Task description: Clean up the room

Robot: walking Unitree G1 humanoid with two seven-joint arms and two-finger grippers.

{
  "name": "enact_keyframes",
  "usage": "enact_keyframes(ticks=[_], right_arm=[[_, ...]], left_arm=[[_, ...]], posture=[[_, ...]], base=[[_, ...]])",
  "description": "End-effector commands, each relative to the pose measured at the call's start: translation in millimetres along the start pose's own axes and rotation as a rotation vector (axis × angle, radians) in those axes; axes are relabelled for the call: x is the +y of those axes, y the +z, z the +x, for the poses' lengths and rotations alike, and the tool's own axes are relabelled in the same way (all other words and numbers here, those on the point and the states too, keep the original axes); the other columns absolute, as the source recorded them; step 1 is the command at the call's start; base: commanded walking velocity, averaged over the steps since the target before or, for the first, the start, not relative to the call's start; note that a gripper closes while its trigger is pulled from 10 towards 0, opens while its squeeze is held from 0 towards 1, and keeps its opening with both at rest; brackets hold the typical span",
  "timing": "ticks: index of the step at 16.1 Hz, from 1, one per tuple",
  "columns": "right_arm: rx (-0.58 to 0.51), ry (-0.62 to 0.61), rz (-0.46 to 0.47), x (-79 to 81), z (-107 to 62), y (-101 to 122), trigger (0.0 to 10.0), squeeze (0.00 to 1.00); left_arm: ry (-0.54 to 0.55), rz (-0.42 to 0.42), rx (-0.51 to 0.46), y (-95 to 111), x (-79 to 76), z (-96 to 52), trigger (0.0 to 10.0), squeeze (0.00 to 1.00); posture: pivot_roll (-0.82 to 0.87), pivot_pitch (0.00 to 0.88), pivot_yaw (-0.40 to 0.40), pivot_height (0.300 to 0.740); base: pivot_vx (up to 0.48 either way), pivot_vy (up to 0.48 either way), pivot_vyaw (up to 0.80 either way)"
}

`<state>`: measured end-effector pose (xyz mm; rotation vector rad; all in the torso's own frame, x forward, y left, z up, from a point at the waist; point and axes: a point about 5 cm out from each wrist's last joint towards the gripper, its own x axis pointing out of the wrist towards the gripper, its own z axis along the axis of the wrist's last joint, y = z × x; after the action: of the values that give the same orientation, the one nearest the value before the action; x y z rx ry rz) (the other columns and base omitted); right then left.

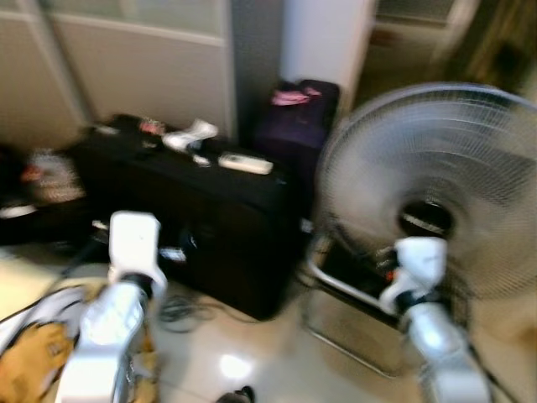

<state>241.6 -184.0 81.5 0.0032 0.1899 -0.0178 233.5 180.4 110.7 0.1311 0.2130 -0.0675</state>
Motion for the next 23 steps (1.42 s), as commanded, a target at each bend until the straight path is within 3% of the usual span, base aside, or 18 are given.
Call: enact_keyframes(ticks=[1,2,3,5,6,7,8,11,12,13,17,19,23], right_arm=[[0.007,0.015,0.020,0.9,1.7,1,10.0,1.00],[0.018,0.042,0.020,5.0,-0.7,-3,10.0,1.00],[0.016,0.122,-0.020,24.7,-3.0,-4,10.0,1.00],[0.026,0.170,-0.020,36.7,-0.3,-4,10.0,1.00],[0.028,0.112,0.017,31.7,2.8,-4,10.0,1.00],[0.030,0.091,0.023,30.7,3.4,-4,10.0,1.00],[0.031,0.077,0.038,31.4,3.5,-5,10.0,1.00],[0.027,0.033,0.057,25.8,5.8,-6,10.0,1.00],[0.051,0.030,0.090,21.6,7.1,-8,10.0,0.73],[0.053,0.042,0.087,20.7,6.2,-9,10.0,0.00],[0.046,0.051,0.111,20.5,5.9,-7,10.0,0.00],[0.002,-0.003,0.038,16.6,4.8,-6,10.0,0.00],[0.013,0.065,0.075,23.1,1.7,-7,10.0,0.00]], left_arm=[[-0.027,0.012,-0.001,-1,-3.8,0.2,10.0,1.00],[-0.006,0.059,0.004,-5,-0.2,1.2,10.0,1.00],[0.047,-0.011,0.003,0,12.8,6.5,10.0,1.00],[0.046,0.044,-0.021,4,11.5,13.8,10.0,1.00],[0.026,0.026,-0.005,6,8.4,15.9,10.0,1.00],[0.008,0.033,-0.013,8,7.7,15.7,10.0,0.88],[-0.002,0.043,-0.027,10,7.8,16.7,10.0,0.00],[-0.034,0.106,-0.023,10,3.9,16.2,10.0,0.00],[-0.017,0.128,-0.019,9,7.4,17.1,10.0,0.00],[-0.016,0.127,-0.018,10,8.5,17.0,10.0,0.00],[-0.024,0.126,-0.007,8,10.6,15.4,10.0,0.00],[-0.033,0.113,0.002,6,9.6,14.7,10.0,0.00],[-0.034,0.101,0.011,4,11.9,12.5,10.0,0.00]], posture=[[0.03,0.000,0.000,0.740],[0.04,0.000,-0.001,0.740],[-0.01,0.000,0.025,0.740],[0.01,0.000,0.003,0.740],[0.03,0.000,0.003,0.740],[0.02,0.000,0.000,0.740],[0.02,0.000,-0.003,0.740],[0.05,0.000,-0.007,0.740],[0.07,0.000,-0.010,0.740],[0.07,0.000,-0.005,0.740],[0.04,0.000,-0.009,0.740],[0.05,0.000,-0.015,0.740],[0.05,0.000,-0.021,0.740]], base=[[0.000,0.000,0.80],[0.000,0.000,0.80],[0.000,0.000,0.80],[0.000,0.000,0.80],[0.000,0.000,0.80],[0.000,0.000,0.80],[0.000,0.000,0.80],[0.000,0.000,0.53],[0.000,0.000,0.00],[0.000,0.266,0.00],[0.000,0.291,0.00],[0.000,0.289,0.00],[0.000,0.289,0.00]])
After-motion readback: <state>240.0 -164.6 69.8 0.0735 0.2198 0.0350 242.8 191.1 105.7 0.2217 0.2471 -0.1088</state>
